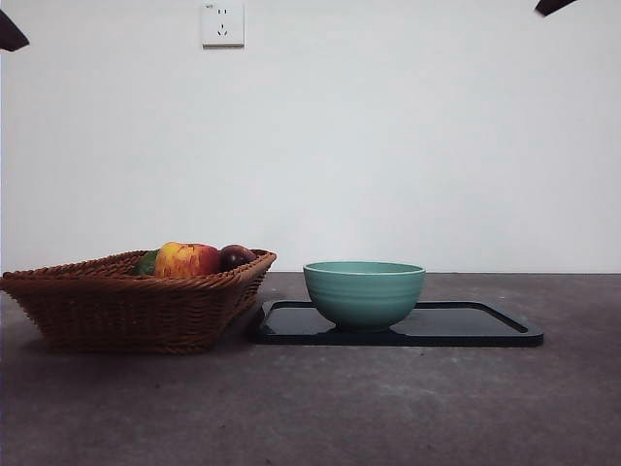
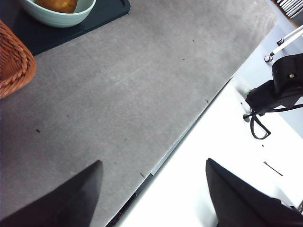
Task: Pick up the wifruite, put it on the bowl, pick up the plate, put it on desk
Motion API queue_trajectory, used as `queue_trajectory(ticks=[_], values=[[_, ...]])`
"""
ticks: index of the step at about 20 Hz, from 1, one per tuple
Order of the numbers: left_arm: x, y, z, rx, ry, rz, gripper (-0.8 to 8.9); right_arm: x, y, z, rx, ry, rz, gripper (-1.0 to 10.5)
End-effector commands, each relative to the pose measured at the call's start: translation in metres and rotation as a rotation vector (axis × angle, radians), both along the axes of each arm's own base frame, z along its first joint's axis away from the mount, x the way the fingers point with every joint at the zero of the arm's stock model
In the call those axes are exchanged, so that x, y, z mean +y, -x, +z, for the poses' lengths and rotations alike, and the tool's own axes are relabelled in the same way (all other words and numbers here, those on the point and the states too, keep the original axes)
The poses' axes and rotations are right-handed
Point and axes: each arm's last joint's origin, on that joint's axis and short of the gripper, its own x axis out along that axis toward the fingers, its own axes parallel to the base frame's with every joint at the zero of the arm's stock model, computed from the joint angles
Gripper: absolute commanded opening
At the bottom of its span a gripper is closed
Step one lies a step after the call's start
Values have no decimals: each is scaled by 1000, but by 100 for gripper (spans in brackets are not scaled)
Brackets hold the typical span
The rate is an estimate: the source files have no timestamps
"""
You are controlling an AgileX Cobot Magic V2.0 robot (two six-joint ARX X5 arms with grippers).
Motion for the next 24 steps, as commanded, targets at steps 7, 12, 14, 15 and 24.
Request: queue_trajectory(ticks=[7,12,14,15,24], values=[[-1,-1,2,-19,4,-17,344,-20,53,-40,-16,-53,64,175],[-1,-1,2,-19,4,-17,344,-28,70,-59,16,-122,124,175],[-1,-1,2,-20,5,-17,344,-28,71,-60,15,-124,127,175],[-1,-1,2,-19,4,-17,344,-28,71,-60,15,-124,127,175],[-1,-1,2,-19,4,-17,344,-28,70,-60,16,-123,127,175]])
